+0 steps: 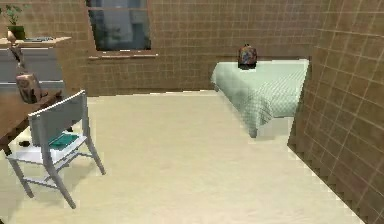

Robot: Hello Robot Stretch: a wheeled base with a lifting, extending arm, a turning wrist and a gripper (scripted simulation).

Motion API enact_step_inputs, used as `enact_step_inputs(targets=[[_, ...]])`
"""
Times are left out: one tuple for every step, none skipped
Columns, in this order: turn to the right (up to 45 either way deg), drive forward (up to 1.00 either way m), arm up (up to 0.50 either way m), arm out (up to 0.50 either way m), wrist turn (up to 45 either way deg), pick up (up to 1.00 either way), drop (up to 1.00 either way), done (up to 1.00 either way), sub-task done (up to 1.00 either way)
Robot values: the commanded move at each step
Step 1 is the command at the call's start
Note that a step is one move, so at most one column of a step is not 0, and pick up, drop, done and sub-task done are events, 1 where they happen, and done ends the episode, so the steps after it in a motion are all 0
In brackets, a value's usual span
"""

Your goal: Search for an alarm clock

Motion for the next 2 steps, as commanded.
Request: enact_step_inputs(targets=[[0.0, 1.0, 0.0, 0.0, 0.0, 0.0, 0.0, 0.0, 0.0], [0.0, 1.0, 0.0, 0.0, 0.0, 0.0, 0.0, 0.0, 0.0]])
